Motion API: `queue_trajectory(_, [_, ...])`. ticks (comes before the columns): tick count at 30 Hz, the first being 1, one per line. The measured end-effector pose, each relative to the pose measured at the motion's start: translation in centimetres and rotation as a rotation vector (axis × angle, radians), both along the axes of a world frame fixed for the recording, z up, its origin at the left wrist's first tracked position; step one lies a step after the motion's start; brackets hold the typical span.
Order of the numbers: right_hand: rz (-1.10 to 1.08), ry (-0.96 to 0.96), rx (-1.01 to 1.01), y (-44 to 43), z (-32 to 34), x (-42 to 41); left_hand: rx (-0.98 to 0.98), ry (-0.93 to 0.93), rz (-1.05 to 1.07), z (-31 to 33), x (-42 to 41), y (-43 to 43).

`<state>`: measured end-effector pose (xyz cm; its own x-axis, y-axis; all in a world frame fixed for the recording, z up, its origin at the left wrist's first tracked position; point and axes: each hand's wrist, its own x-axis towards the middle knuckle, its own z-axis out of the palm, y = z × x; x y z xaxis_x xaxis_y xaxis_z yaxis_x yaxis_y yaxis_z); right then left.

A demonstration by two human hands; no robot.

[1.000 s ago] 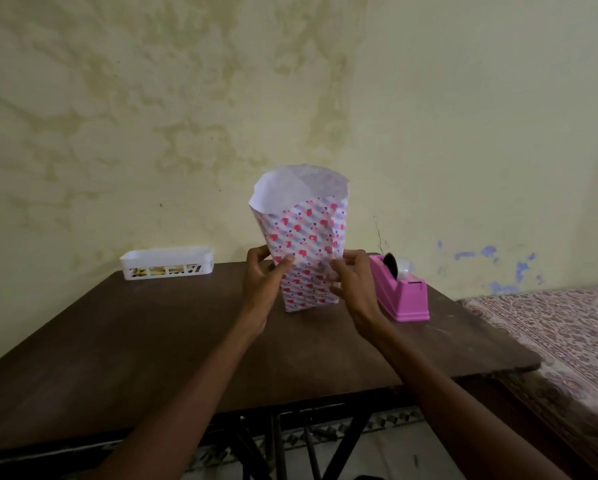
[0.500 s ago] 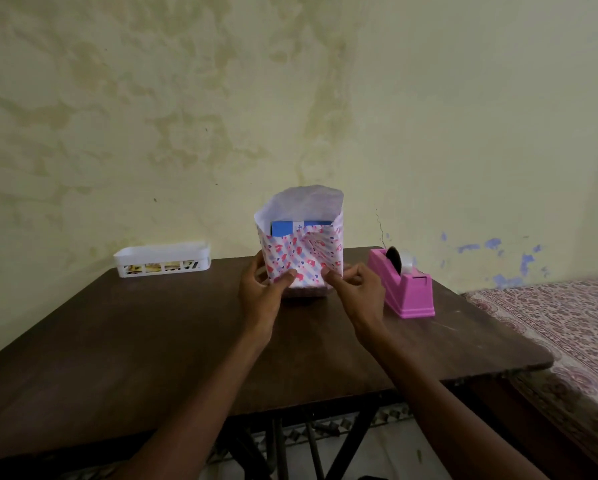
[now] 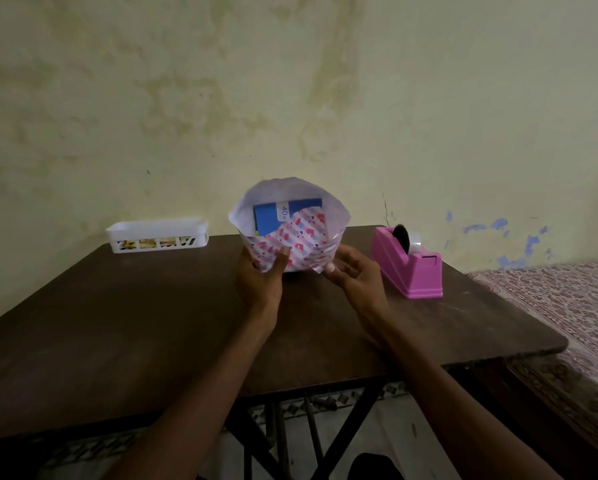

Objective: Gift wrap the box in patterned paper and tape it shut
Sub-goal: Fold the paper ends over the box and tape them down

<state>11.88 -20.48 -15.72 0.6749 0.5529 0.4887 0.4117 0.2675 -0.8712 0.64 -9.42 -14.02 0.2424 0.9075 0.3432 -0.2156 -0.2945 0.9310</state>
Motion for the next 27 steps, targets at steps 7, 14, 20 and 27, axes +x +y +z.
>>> queue_trajectory(7, [-0.127, -0.079, 0.067, -0.5, -0.3, -0.3, 0.084, 0.060, -0.031, -0.1, -1.1, 0.2])
queue_trajectory(14, [-0.089, -0.156, 0.032, -0.9, -0.3, -0.9, 0.097, 0.050, -0.022, 0.0, -1.6, 0.0])
queue_trajectory(20, [-0.253, -0.192, 0.087, -0.6, -0.4, -1.3, 0.149, 0.052, -0.041, -0.1, -1.6, -0.1])
queue_trajectory(27, [-0.258, -0.081, 0.102, -1.1, -0.5, -1.2, 0.224, 0.079, -0.067, -0.9, -1.3, 0.3])
